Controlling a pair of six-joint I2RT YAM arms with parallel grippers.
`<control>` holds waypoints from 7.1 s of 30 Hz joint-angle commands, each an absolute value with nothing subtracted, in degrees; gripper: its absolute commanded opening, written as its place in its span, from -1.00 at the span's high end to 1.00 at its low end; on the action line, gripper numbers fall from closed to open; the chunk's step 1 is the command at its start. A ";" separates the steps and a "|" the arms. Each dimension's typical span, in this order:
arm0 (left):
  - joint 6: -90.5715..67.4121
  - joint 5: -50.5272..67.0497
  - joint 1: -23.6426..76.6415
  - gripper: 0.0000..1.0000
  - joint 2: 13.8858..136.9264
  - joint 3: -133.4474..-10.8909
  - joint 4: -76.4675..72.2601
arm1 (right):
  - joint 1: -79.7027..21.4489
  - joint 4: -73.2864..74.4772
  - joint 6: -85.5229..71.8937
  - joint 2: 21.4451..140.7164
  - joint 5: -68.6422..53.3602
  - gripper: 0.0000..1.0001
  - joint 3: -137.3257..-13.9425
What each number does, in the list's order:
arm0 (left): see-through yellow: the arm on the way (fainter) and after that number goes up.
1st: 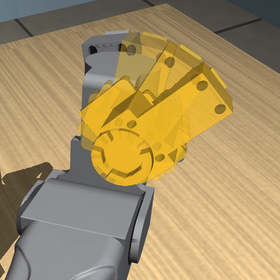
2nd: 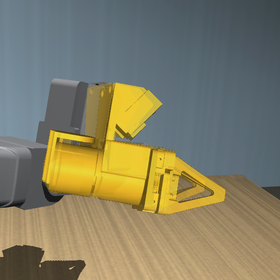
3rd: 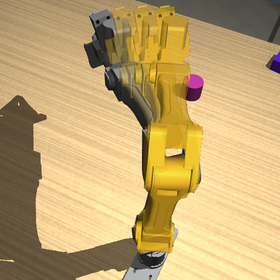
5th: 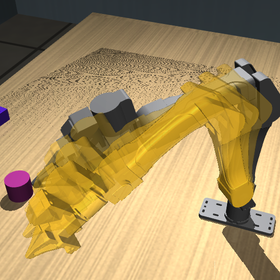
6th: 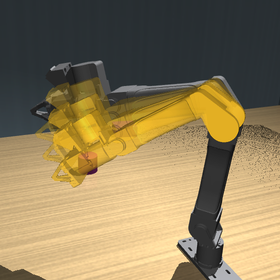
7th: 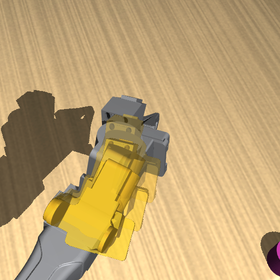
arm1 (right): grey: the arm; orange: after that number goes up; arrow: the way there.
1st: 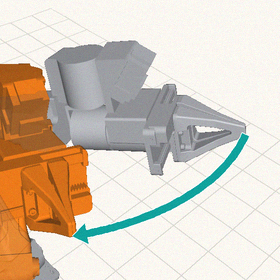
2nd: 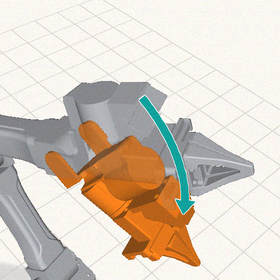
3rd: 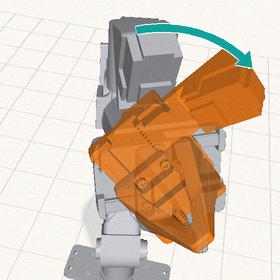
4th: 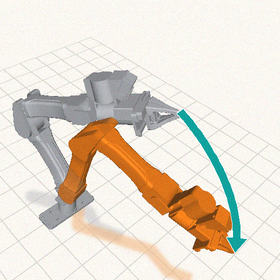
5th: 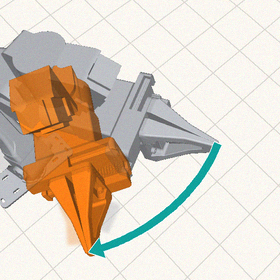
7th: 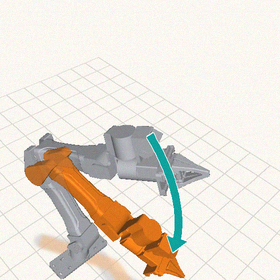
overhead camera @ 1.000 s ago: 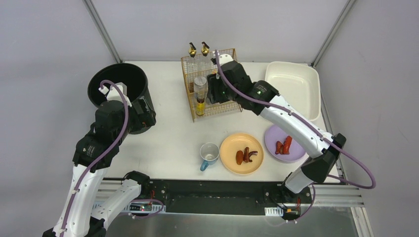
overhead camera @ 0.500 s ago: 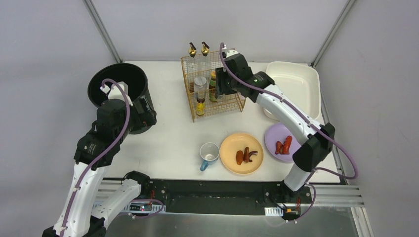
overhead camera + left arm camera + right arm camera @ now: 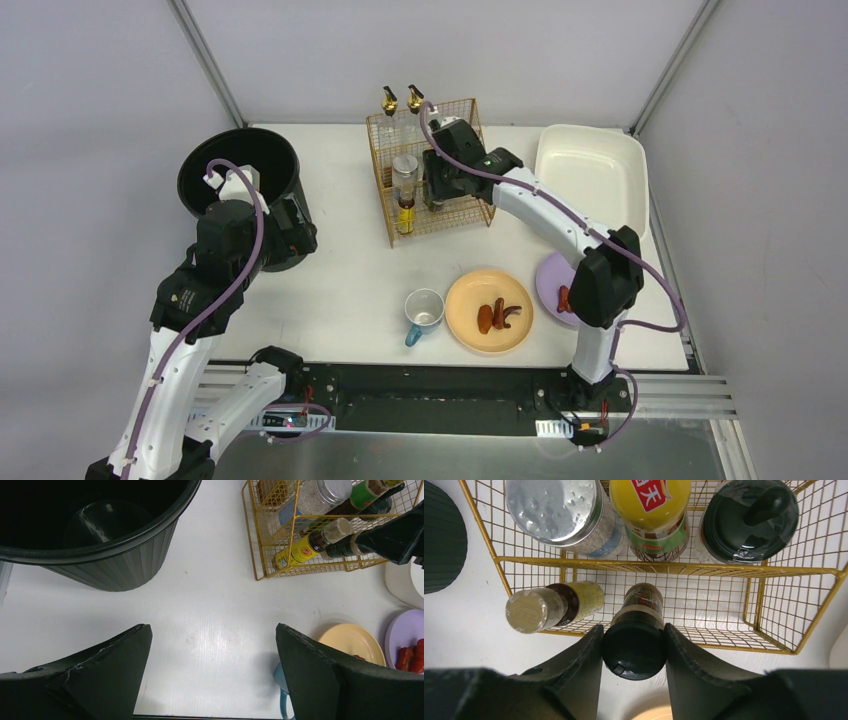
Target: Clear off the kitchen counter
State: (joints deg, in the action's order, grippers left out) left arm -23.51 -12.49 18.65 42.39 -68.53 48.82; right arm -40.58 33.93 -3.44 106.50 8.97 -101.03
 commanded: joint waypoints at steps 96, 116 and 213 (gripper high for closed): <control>-27.16 13.02 20.73 -0.99 50.15 -64.25 47.39 | -62.21 31.31 -28.56 78.90 9.38 -0.38 -61.84; -30.29 9.59 30.64 -0.99 54.44 -61.11 45.64 | -62.88 34.58 -29.13 83.80 10.11 -0.02 -64.39; -30.94 9.80 41.81 -0.99 63.62 -55.19 35.62 | 10.71 59.39 -31.61 133.97 10.16 1.00 -136.29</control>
State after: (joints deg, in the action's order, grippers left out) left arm -31.35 8.97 41.30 62.78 -55.37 37.12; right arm 10.24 55.22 -25.76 128.92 13.69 -125.08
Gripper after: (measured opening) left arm 0.995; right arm 0.066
